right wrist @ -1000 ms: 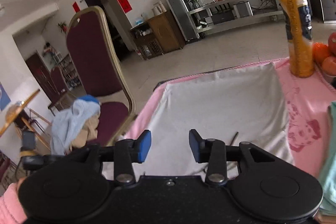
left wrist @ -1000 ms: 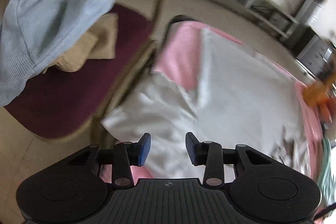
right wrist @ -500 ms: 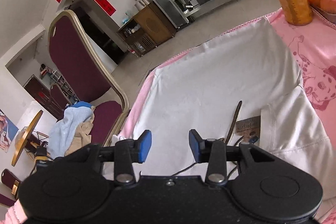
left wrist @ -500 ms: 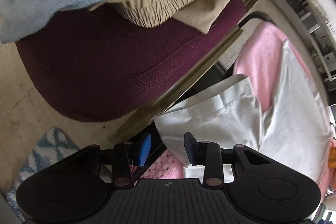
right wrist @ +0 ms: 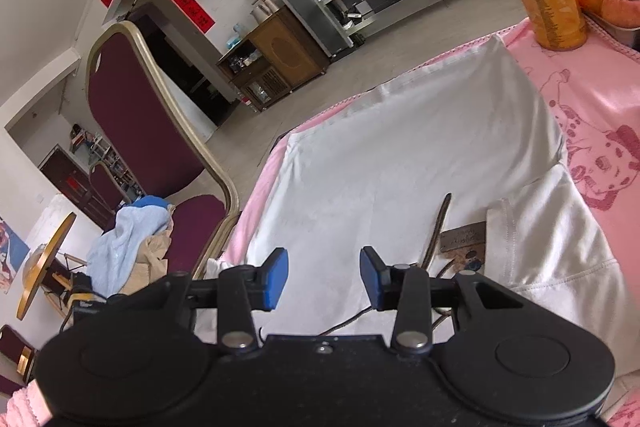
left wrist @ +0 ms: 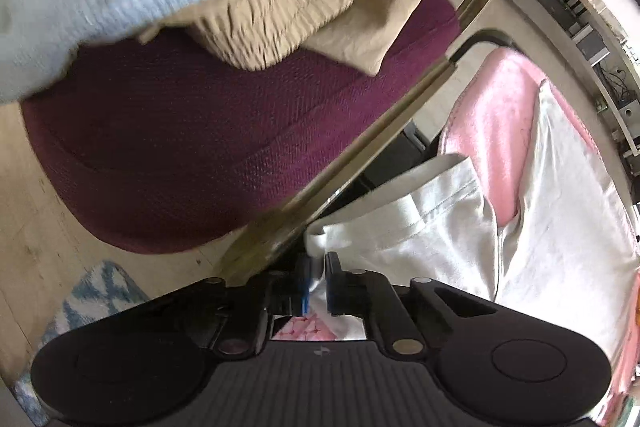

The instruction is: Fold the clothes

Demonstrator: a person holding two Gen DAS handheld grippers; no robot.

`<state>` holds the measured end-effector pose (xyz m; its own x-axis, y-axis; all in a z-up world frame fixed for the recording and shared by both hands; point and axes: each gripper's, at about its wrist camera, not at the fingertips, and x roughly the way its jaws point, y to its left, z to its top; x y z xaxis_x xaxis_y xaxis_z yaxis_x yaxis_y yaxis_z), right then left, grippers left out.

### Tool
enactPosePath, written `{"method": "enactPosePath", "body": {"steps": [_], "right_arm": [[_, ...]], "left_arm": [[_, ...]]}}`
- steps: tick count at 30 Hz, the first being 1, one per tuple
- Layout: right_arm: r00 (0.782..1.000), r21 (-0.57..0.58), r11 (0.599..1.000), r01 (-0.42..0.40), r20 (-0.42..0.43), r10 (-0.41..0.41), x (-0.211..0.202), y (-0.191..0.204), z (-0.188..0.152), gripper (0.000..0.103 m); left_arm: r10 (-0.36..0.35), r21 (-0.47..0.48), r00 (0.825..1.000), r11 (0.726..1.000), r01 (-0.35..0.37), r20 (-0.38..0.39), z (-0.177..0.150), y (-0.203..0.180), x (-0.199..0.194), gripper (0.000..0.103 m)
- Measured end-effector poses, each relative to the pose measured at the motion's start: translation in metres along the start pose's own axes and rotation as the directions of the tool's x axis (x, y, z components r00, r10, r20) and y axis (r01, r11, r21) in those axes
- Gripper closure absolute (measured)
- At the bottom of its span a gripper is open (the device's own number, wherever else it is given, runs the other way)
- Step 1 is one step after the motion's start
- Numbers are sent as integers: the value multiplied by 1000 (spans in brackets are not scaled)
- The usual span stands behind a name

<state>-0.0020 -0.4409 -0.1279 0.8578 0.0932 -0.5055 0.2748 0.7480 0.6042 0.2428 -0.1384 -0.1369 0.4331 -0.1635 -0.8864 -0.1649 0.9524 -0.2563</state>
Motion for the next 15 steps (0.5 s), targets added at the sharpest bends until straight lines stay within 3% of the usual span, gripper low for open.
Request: {"method": "enactPosePath", "body": {"steps": [3,6,10,12,15], "right_arm": [[1000,-9,1000,16,20,-16,-10,1,2,64],[998,-11,999,39,53,-38,-31,2,7,64],[996,69,997,40,81,-45,-66,-12,5,60],[996,128,991,36,74,-46,-74,-26,-2,59],[997,205,976,69,27,-76,-68,-44,-6,59]], "left_arm": [[12,65,995,998,-18,94,-9,-8,-18,103],[-3,175,977,984,-35,213,-23,-27,-40,103],[-73,361,911,928,-87,407,-57,-62,-71,103],[-128,452,863,883,-125,489,-77,-80,-82,103],[-201,578,815,794,-189,543,-104,-106,-87,102]]}}
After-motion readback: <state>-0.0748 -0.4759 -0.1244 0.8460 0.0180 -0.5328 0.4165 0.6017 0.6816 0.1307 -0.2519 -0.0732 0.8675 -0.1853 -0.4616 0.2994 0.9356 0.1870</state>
